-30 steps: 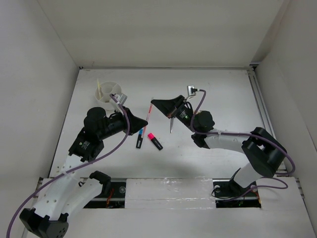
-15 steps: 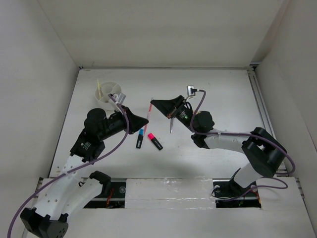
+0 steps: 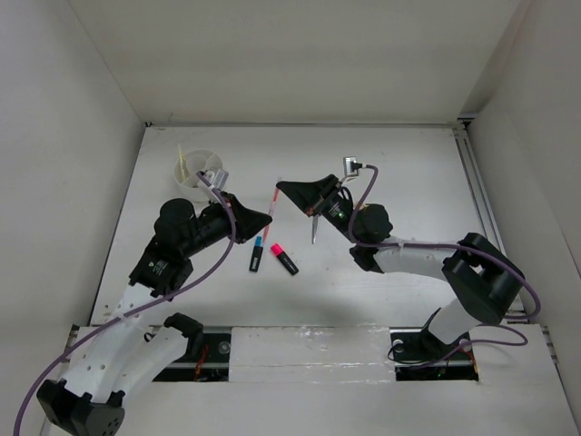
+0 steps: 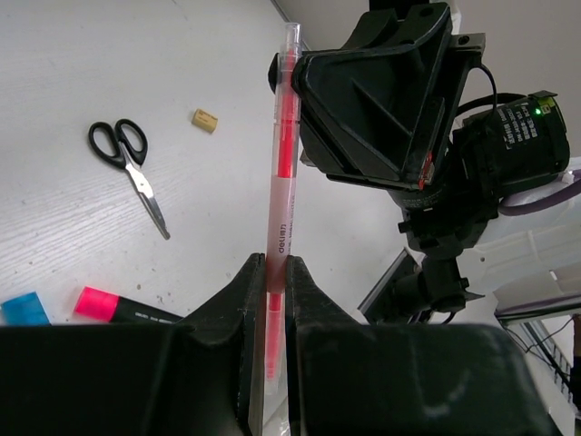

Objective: Sort the stationery into containers
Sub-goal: Close the pen cap on the pen.

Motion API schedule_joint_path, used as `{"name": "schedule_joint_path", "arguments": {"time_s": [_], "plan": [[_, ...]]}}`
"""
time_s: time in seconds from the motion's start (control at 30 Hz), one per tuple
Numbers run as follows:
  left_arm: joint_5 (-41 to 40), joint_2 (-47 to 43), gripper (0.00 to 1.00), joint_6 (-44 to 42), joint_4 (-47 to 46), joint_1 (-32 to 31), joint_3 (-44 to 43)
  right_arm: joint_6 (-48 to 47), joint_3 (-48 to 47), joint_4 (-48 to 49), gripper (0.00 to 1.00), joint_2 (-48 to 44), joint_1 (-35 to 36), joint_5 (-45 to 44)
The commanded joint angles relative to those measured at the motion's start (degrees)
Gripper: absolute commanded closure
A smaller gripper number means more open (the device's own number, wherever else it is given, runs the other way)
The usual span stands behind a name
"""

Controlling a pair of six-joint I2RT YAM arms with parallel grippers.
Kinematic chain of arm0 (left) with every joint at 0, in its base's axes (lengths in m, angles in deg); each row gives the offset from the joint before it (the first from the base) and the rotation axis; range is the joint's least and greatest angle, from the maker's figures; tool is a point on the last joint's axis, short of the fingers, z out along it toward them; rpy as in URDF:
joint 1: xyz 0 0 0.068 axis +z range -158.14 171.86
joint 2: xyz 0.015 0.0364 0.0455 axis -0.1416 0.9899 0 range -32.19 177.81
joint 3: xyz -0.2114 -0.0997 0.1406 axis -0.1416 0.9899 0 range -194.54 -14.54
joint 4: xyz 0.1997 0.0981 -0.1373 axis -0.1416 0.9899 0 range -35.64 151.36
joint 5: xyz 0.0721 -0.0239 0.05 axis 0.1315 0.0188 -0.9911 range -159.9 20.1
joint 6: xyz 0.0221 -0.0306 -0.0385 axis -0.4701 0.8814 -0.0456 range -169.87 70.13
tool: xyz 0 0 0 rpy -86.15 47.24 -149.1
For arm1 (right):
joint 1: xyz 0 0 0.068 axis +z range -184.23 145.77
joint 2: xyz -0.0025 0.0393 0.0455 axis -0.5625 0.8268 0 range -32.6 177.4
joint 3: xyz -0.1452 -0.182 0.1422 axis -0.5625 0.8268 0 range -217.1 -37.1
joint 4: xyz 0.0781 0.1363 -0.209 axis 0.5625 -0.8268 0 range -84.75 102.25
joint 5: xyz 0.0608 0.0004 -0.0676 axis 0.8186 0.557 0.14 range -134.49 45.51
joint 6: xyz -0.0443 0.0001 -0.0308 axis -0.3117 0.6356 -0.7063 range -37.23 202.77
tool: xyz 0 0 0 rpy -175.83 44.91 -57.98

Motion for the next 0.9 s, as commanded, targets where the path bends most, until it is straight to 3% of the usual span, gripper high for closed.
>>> {"name": "schedule_joint_path", "arguments": {"time_s": [0.0, 0.87], "plan": [[-3.93, 0.93, 1.00, 1.21, -9.82, 0.54, -1.85, -0.98, -0.57, 7.50, 1.00, 0.68, 2.85, 6.03], [-6.91, 2.69, 1.00, 0.69, -10.52, 0.54, -4.83, -2.83, 1.54, 5.22, 0.98, 1.74, 6.19, 7.09]]}}
